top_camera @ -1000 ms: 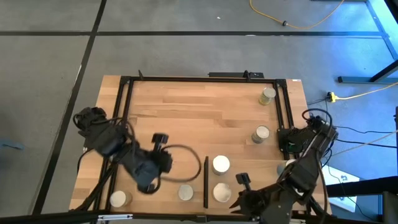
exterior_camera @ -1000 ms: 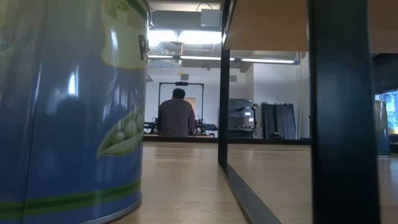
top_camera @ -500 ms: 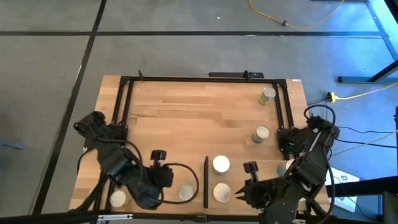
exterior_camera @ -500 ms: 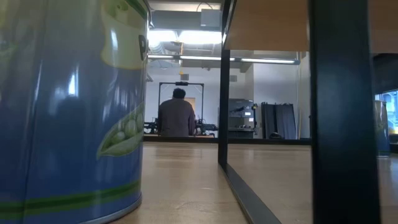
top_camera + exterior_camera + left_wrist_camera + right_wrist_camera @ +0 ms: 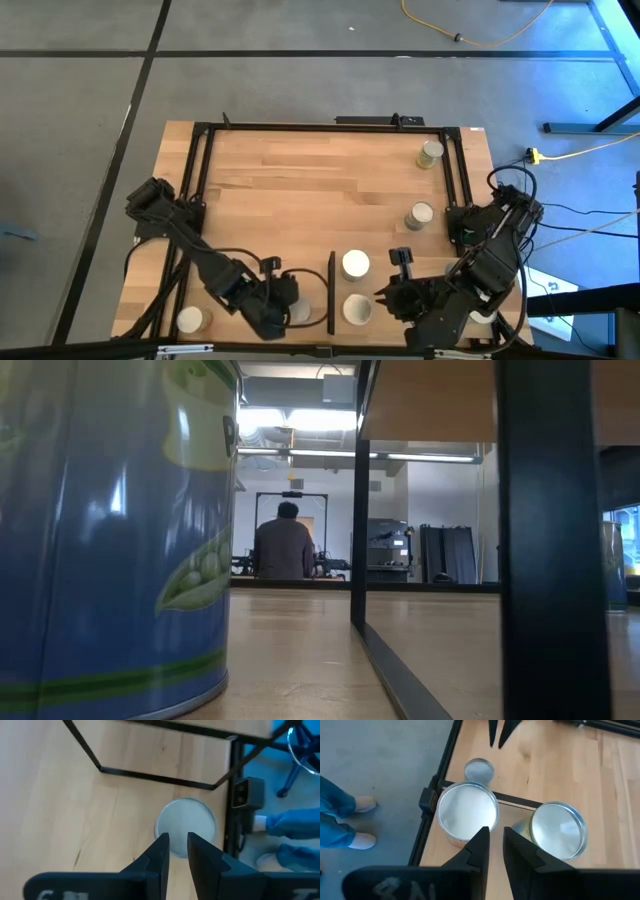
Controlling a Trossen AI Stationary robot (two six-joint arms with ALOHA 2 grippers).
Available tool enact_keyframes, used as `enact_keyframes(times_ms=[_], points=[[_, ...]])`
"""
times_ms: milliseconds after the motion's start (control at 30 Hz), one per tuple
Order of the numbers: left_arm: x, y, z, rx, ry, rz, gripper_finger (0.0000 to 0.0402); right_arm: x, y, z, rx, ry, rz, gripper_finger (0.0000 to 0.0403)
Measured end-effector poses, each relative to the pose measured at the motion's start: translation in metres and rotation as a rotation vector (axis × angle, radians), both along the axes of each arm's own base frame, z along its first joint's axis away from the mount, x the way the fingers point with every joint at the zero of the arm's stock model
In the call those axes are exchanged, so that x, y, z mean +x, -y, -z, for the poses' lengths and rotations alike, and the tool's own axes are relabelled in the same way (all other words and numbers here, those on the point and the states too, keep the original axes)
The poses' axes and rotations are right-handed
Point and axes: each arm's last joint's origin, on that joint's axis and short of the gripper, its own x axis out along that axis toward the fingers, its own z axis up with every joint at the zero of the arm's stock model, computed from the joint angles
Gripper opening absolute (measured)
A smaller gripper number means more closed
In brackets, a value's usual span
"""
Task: Pick and place cans onto a shelf
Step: Put the bottom canned peas on the shelf
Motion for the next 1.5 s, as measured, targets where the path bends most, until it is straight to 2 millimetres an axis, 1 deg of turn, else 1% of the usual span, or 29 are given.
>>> enact_keyframes(times_ms=[100, 233, 400, 600, 967, 1067, 1267, 1500], points=[[0.002, -0.002, 0.017, -0.006, -0.001, -0.016, 0.0060, 0.000, 0.000, 0.000, -0.006, -0.004, -0.002, 0.0057], [0.001, -0.002, 0.033, -0.012, -0.007, -0.010, 0.0060, -0.001, 0.002, 0.001, -0.032, 0.001, 0.016, 0.0057], [-0.002, -0.005, 0.045, 0.007, -0.035, -0.015, 0.0060, -0.001, 0.003, 0.001, -0.058, 0.012, 0.031, 0.0057], [0.003, -0.007, 0.048, -0.051, -0.005, -0.070, 0.0060, -0.001, 0.004, 0.001, -0.060, 0.010, 0.031, 0.0057], [0.013, -0.018, 0.047, -0.063, 0.008, -0.113, 0.0060, -0.001, 0.003, 0.001, -0.060, 0.010, 0.031, 0.0057], [0.013, -0.018, 0.047, -0.080, 0.008, -0.128, 0.0060, -0.001, 0.003, 0.001, -0.059, 0.010, 0.031, 0.0057], [0.017, -0.013, 0.056, -0.097, -0.019, -0.107, 0.0059, -0.001, 0.003, 0.001, -0.059, 0.010, 0.031, 0.0057], [0.017, -0.013, 0.063, -0.069, -0.052, -0.077, 0.0059, -0.001, 0.003, 0.002, -0.059, 0.009, 0.031, 0.0057]])
